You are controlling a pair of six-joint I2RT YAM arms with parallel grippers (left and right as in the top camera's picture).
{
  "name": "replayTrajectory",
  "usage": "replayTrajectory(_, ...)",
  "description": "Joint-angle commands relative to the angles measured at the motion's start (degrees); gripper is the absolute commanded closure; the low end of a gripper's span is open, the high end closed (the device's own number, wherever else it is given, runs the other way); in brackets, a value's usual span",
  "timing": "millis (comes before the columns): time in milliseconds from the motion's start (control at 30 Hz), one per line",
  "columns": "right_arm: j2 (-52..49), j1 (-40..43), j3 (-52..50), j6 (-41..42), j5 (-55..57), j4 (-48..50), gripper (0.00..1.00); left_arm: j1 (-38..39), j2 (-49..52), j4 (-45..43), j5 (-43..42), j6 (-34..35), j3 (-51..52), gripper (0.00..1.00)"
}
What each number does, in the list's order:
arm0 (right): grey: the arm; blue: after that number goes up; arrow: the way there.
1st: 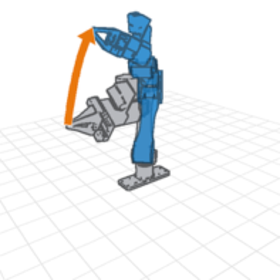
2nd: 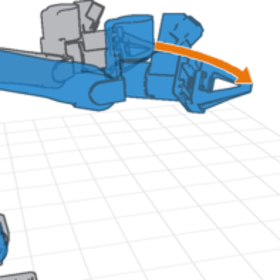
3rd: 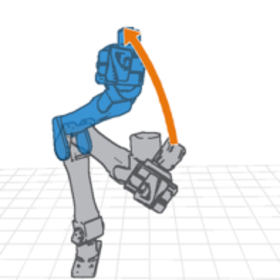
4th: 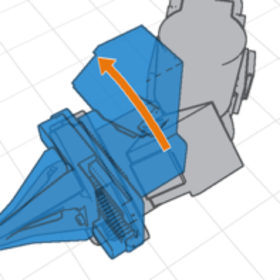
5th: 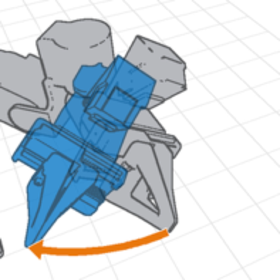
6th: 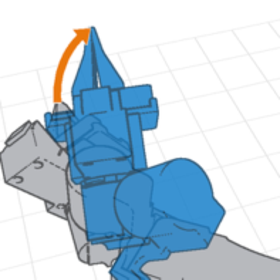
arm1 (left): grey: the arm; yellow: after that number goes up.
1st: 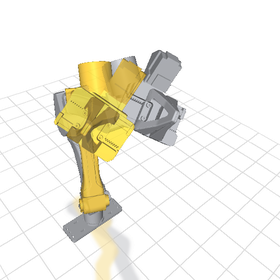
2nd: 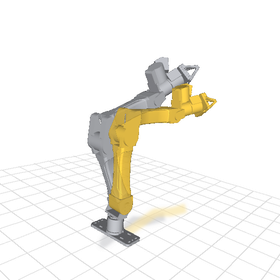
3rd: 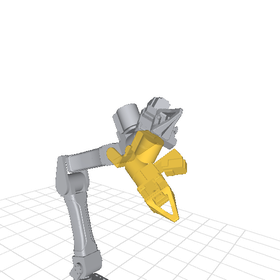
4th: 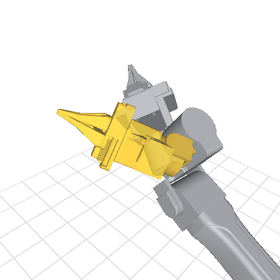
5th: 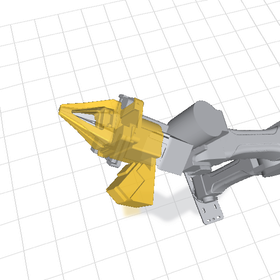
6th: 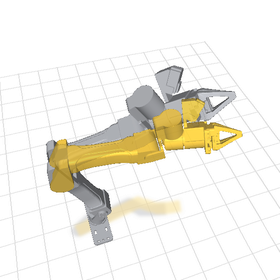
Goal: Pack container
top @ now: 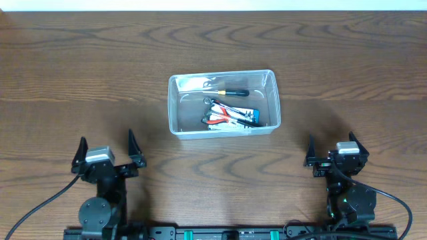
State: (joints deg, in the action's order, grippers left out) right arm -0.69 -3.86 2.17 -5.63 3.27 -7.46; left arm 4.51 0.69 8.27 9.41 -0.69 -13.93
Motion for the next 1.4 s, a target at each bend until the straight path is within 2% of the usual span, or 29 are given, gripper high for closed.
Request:
replayTrajectory(0, 0.39, 0.57, -0.31, -0.22, 0.37, 0.15, 0.01, -0.59, -0.57, -5.27, 0.04, 1.03, 4.50, 0.02)
replayTrajectory(167, 0.42, 0.57, -0.31, -0.22, 0.37, 0.15, 0.01, -1.03, -0.57, -9.90, -0.28, 3.96, 10.03, 0.02)
replayTrajectory(300, 0.42, 0.57, -0.31, -0.20, 0.37, 0.15, 0.01, -1.03, -0.59, -9.90, -4.90, 3.93, 12.00, 0.02)
replayTrajectory(467, 0.42, 0.57, -0.31, -0.22, 0.37, 0.15, 0.01, -1.03, -0.59, -8.59, -12.09, 2.51, 13.73, 0.02)
replayTrajectory(567, 0.42, 0.57, -0.31, -0.22, 0.37, 0.15, 0.01, -1.03, -0.59, -6.78, -16.39, -0.76, 13.73, 0.02)
replayTrajectory(733, 0.42, 0.57, -0.31, -0.22, 0.37, 0.15, 0.01, -1.03, -0.59, -5.11, -19.78, -2.58, 13.70, 0.02)
replayTrajectory(1100, 0.42, 0.57, -0.31, -0.20, 0.37, 0.15, 0.01, -1.03, -0.59, -5.14, -20.81, -6.40, 13.70, 0.02)
replayTrajectory(1367, 0.42, 0.57, -0.31, -0.22, 0.37, 0.15, 0.01, -1.01, -0.44, -5.29, -20.76, -4.83, 13.70, 0.02)
